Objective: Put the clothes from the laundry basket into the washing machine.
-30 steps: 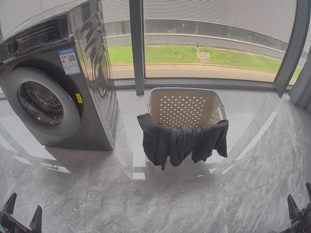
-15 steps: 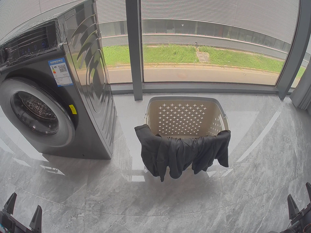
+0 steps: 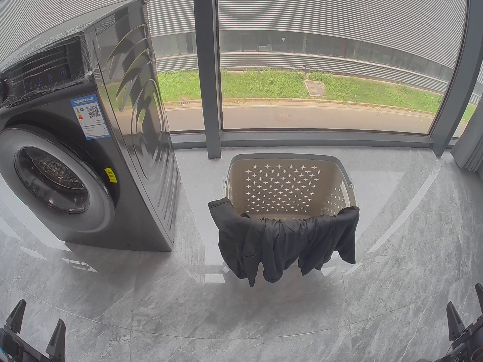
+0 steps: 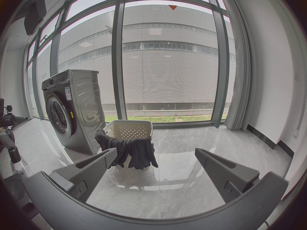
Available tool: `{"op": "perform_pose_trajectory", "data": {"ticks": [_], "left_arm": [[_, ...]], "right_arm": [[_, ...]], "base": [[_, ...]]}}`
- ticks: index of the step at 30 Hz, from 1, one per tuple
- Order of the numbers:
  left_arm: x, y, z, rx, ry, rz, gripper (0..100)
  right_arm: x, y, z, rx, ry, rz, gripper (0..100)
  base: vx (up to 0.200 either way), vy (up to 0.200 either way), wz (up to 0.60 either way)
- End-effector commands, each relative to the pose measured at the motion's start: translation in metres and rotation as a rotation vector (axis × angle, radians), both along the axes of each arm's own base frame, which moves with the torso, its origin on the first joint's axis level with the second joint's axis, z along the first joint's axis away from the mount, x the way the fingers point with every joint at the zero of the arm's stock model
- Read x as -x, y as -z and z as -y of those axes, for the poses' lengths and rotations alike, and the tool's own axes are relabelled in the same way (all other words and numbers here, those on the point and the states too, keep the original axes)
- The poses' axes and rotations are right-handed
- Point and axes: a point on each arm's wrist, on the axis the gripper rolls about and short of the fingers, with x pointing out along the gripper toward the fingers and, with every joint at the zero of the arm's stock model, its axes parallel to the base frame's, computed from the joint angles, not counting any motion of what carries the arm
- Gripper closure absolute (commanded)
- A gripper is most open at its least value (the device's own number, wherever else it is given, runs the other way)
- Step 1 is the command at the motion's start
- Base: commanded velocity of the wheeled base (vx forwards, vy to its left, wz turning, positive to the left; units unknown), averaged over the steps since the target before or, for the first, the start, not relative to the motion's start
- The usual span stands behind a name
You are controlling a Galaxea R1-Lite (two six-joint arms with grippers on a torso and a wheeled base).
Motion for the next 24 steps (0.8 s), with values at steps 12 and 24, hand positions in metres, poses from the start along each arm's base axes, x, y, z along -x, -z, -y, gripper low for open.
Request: {"op": "perform_pose_trajectory", "data": {"ticks": [12, 24], "left_arm": [[0.0001, 0.0052, 0.0000, -0.001, 0.000, 0.002, 0], [0.0001, 0.0052, 0.0000, 0.000, 0.000, 0.002, 0]], "right_arm": [[-0.0005, 0.0051, 0.0000, 0.000, 0.000, -0.008, 0], [-0.0007, 0.0051, 0.0000, 0.000, 0.000, -0.009, 0]], "base": [[0.000, -0.133, 0.00], [0.017, 0.000, 0.00]]}}
